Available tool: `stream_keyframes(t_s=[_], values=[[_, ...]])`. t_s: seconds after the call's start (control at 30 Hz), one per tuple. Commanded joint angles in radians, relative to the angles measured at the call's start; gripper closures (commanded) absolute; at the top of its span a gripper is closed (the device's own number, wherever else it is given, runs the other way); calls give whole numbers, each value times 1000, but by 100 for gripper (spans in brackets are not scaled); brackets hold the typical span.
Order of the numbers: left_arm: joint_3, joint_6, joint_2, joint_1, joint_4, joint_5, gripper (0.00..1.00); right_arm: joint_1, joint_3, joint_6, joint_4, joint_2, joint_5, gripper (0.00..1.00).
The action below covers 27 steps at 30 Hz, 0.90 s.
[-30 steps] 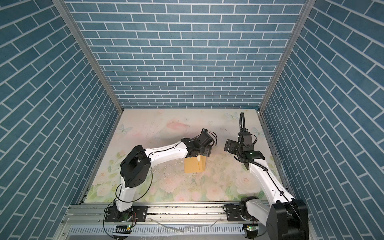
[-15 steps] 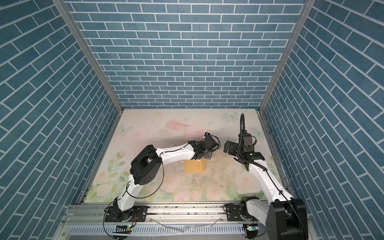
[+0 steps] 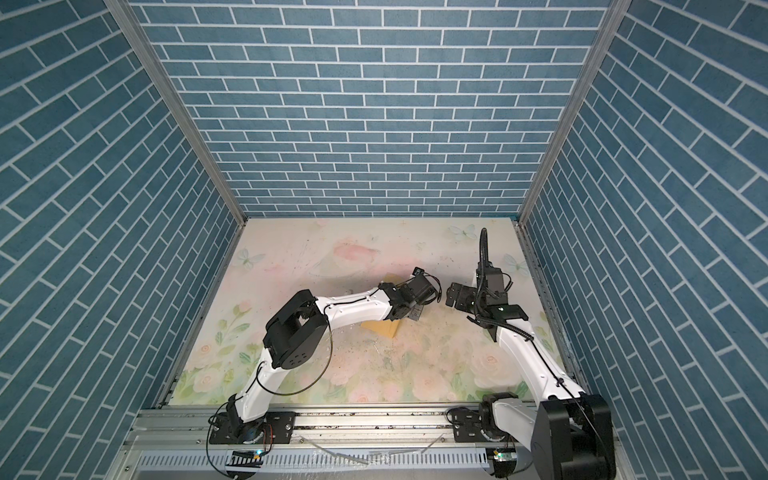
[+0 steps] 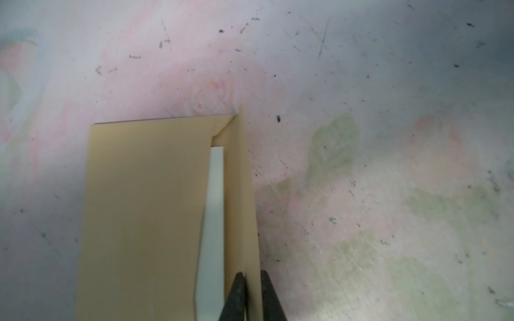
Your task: Place the letter into the envelope and seal it
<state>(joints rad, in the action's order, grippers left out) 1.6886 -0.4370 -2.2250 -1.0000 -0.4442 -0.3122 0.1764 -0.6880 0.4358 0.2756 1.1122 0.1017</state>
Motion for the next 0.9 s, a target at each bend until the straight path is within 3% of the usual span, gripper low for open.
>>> stream_keyframes(t_s=[0.0,0.07,0.27,0.57,0.87], values=[[-13,231,99,-5,61,-1,95,-6,21,-44,-7,-28,-3,4],[-46,356,144,-5,100,-1,100,-6,21,-47,-1,-42,-8,4],[-231,712,291,-5,310,-24,100,-12,23,-52,8,-77,-38,4],[-626,1194,438,-6,835,81,100,-16,10,-48,12,-71,-27,4],[-771,1325,394,-5,1011,198,100,-17,8,-36,-3,-42,53,4]])
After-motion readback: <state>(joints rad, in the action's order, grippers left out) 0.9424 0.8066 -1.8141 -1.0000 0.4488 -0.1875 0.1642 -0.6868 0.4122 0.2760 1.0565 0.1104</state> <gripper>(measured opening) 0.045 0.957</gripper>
